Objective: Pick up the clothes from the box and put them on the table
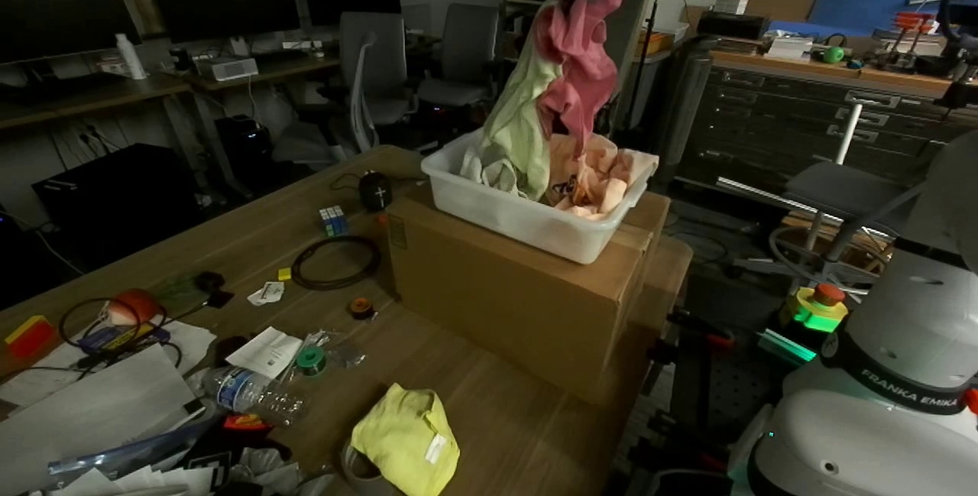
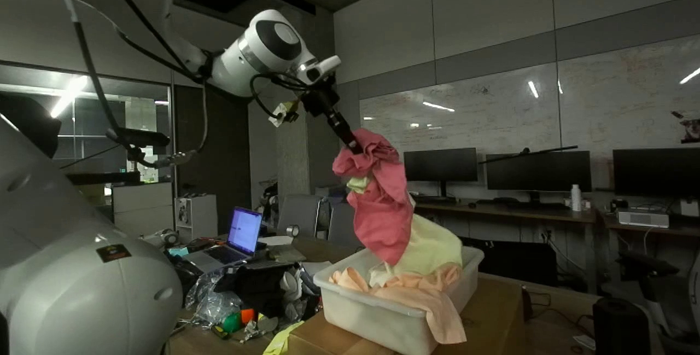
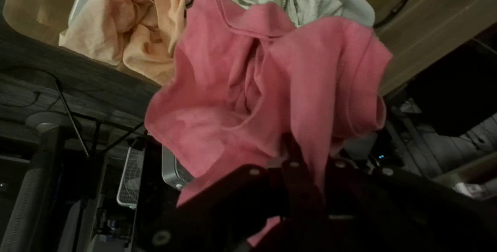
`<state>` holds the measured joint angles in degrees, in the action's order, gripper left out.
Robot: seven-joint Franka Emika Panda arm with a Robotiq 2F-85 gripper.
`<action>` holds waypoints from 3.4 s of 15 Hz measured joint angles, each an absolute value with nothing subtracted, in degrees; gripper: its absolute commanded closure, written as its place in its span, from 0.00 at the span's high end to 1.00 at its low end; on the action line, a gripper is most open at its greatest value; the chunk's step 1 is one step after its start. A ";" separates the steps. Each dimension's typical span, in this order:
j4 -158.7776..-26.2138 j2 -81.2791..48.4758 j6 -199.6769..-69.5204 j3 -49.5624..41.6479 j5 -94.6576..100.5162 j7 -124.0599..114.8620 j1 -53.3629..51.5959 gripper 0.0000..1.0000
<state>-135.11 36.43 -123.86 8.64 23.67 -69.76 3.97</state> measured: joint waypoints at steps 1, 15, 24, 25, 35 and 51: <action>-134.92 37.61 -123.86 9.22 23.65 -69.94 4.05 0.06; -125.84 30.13 -121.99 19.30 9.79 -57.33 -6.00 0.06; -113.09 19.15 -121.44 22.11 -0.14 -40.65 -14.71 0.06; -111.93 17.85 -120.88 22.11 -1.40 -37.94 -15.18 0.06; -101.68 4.55 -111.93 21.72 1.77 -23.34 -15.74 0.39; -112.02 8.19 -110.68 9.07 10.28 -30.93 -5.48 0.99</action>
